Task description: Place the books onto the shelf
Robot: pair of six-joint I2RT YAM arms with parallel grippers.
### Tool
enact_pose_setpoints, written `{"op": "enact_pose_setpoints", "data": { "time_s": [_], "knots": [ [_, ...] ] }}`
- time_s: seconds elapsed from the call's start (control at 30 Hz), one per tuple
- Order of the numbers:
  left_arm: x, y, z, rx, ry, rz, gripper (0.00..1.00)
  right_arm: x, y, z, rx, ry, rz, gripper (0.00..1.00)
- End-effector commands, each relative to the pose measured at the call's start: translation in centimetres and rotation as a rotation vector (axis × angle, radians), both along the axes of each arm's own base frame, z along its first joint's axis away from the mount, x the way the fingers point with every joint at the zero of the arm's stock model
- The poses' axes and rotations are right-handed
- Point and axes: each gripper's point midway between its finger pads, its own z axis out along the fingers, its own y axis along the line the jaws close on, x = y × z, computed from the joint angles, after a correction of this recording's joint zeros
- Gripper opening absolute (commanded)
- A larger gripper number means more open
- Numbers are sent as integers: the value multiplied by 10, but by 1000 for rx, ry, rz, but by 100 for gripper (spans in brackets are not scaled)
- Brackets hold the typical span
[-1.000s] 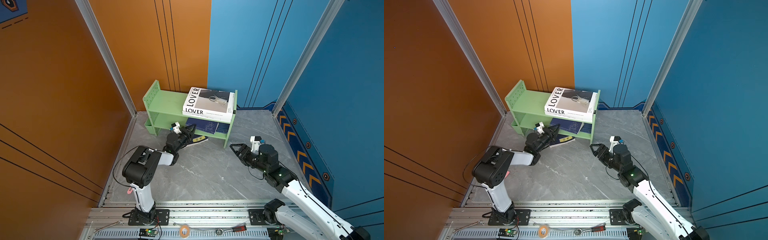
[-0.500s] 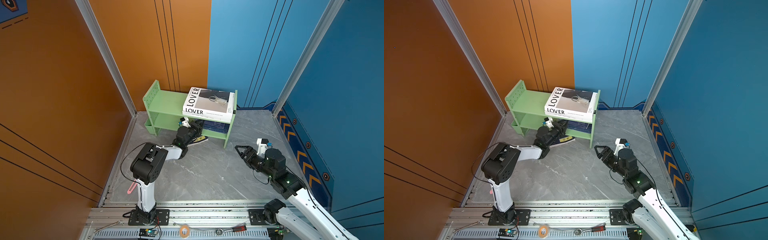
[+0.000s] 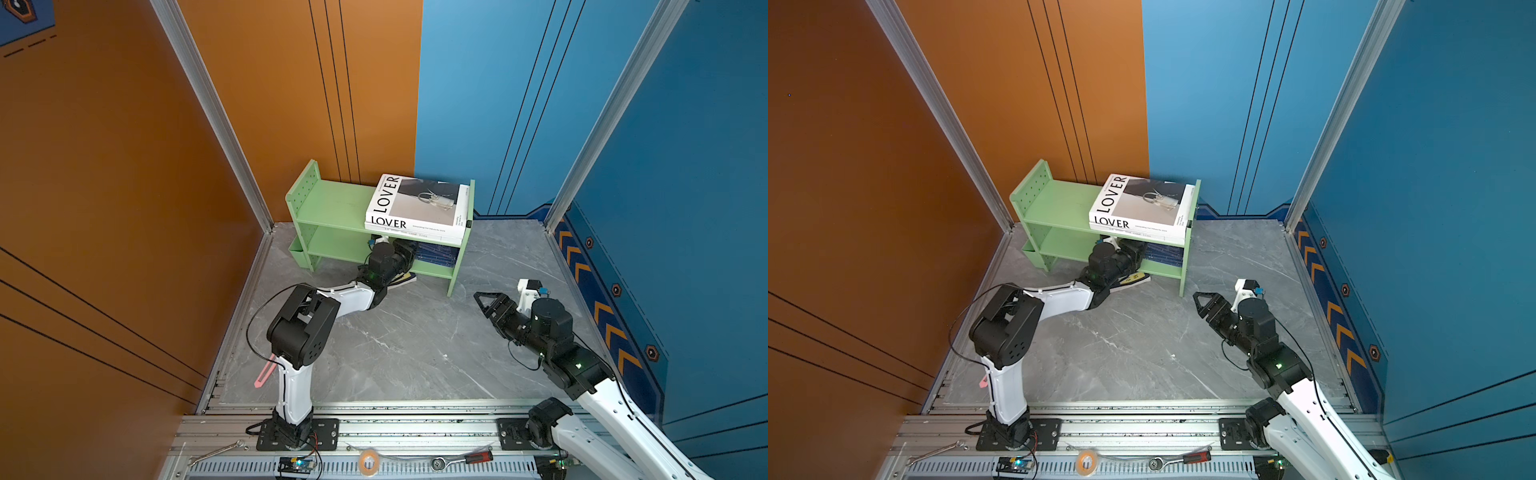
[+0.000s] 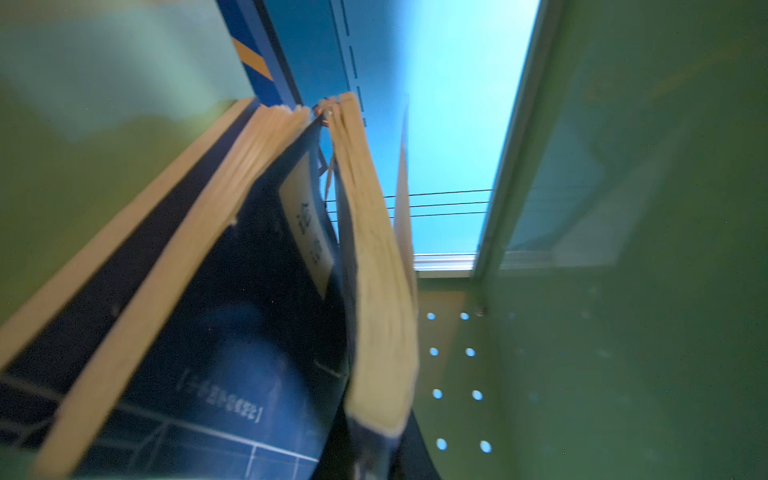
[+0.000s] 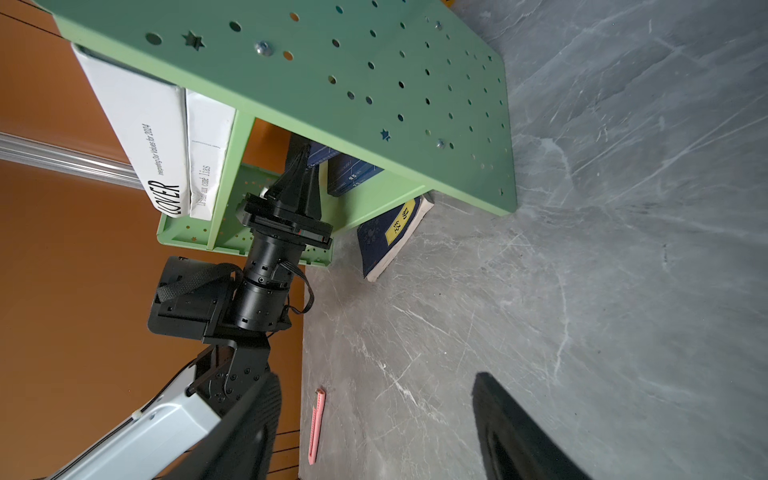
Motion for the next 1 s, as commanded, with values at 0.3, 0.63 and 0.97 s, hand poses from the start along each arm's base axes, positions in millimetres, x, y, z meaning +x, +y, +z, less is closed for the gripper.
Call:
{"op": "enact_pose_setpoints", "data": {
  "time_s": [0.3,0.63,0.97],
  "knots": [
    [2,-13,-11,127,35,6,0,1,-10,-5,-39,6,-26,75],
    [-2,-16,-12,160,51,-14,9,5,-9,-6,-32,10,-30,75],
    [-15,-23,-8,227,56,-45,37,5,-10,-7,-32,11,-33,75]
  ]
}}
